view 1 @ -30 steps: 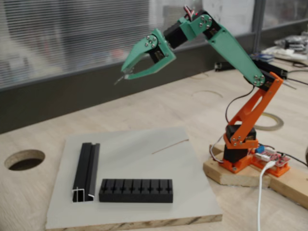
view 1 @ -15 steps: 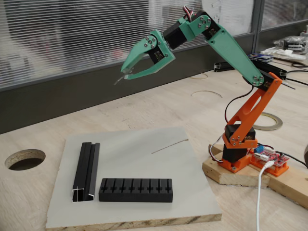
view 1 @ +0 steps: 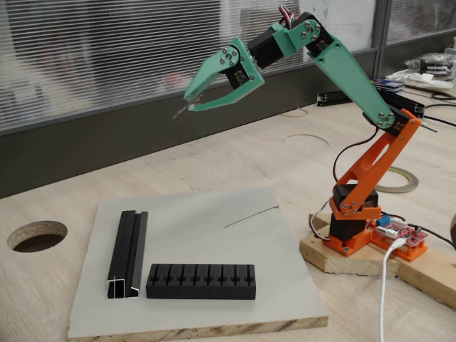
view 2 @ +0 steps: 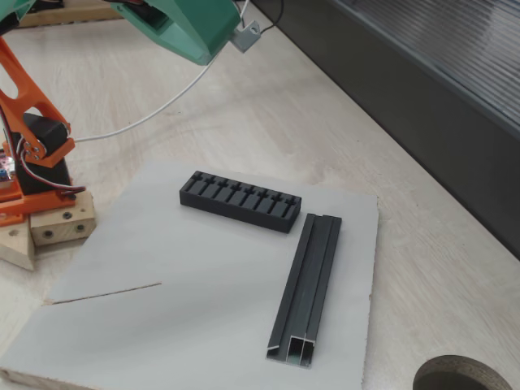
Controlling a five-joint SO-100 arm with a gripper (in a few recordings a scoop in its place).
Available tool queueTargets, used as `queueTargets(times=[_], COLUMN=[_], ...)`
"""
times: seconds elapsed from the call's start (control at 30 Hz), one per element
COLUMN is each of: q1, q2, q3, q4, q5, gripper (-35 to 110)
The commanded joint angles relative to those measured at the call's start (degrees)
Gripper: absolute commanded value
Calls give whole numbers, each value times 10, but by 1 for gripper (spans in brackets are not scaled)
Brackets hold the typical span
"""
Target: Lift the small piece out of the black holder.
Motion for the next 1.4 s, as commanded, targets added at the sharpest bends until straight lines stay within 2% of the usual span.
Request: queueTargets(times=[0.0, 0.77, 1.0, 1.37], q1=[-4, -4, 26, 27], q2=[20, 8, 18, 10], q3=[-4, -3, 70, 77], q4=[11, 11, 11, 11], q5=[9, 8, 9, 9], gripper=[9, 9, 9, 9])
